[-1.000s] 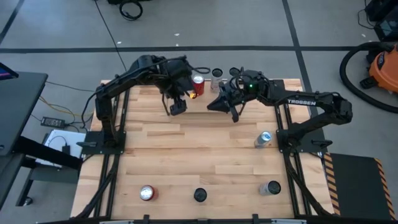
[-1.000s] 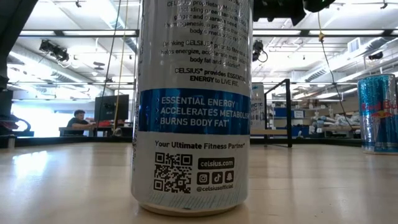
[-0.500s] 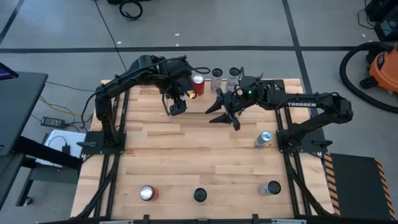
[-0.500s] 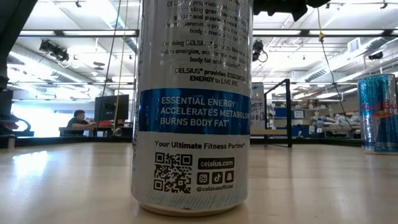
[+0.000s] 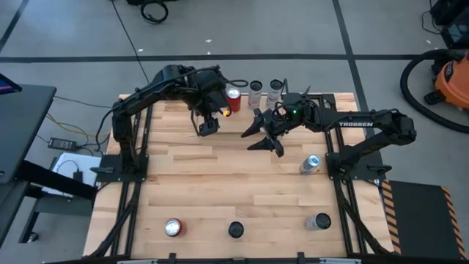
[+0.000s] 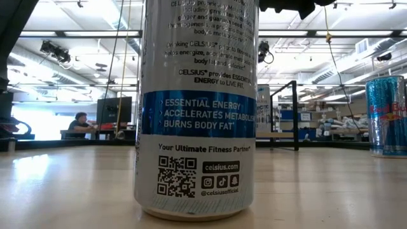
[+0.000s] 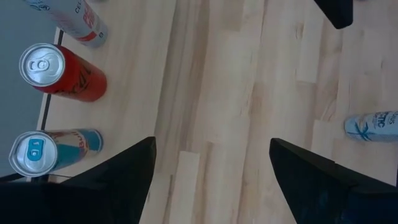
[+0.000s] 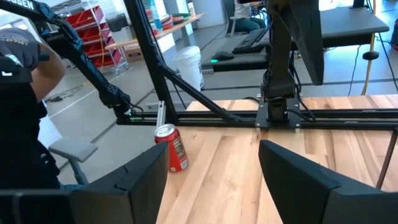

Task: Place canned beverage on shelf
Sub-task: Put the white-blue soda can on the shelf aligned with the other white-blue soda can

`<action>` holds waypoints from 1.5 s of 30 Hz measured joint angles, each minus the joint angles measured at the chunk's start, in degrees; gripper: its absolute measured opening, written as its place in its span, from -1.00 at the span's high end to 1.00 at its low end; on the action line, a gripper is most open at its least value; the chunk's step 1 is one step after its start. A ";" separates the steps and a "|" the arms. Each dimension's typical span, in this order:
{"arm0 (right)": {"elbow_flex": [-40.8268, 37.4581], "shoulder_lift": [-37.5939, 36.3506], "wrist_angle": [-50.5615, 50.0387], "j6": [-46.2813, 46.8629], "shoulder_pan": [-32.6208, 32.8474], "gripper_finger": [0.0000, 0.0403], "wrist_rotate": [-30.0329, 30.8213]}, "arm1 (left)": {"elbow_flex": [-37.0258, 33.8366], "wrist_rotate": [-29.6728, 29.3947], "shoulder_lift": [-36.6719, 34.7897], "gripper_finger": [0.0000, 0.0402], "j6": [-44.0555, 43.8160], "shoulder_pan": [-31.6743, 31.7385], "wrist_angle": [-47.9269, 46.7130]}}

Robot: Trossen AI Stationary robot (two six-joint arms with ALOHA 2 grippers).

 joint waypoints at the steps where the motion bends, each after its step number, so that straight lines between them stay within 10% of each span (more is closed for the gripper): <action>1: 0.00 0.00 0.04 0.00 0.00 -0.28 0.00 | 0.00 -0.02 0.00 -0.57 0.00 0.06 0.00; 28: 0.00 0.00 -1.13 1.47 0.09 -0.32 1.49 | 0.00 -0.02 0.07 -0.57 1.31 0.17 0.00; 45: 0.00 0.00 -7.07 5.66 0.09 -0.81 -1.48 | 0.00 -0.02 0.07 -0.57 1.46 0.15 0.00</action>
